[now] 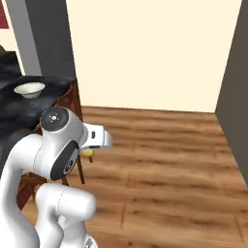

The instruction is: Retrieve the tangerine and mango from the fridge and place them into the bowl on the dining table.

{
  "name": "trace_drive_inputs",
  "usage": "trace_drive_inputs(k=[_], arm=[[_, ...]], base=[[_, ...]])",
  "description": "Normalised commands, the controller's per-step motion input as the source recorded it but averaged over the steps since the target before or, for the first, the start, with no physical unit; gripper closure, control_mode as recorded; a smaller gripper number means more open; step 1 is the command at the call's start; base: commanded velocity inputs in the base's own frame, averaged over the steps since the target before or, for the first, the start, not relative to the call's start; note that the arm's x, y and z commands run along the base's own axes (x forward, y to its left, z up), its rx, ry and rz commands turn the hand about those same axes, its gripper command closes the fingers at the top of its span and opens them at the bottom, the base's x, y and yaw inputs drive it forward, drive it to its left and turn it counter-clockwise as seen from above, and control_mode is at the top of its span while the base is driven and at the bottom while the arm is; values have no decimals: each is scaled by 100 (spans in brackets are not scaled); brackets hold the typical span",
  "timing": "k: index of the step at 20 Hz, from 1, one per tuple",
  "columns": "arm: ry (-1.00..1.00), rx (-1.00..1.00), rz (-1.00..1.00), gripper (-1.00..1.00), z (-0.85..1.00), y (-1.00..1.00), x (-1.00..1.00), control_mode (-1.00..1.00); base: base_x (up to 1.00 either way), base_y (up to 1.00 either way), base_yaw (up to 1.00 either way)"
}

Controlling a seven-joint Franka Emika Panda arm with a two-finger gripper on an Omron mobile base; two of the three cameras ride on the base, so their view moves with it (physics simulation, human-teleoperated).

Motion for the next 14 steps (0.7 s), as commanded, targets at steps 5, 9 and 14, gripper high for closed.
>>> trace_drive_inputs(k=[5, 9, 14], arm=[[0, 0, 0, 100, 0, 0, 0, 100], [0, 0, 0, 100, 0, 0, 0, 100], [0, 0, 0, 100, 0, 0, 0, 100]], base=[[100, -14, 43], [100, -10, 43], [100, -8, 46]])
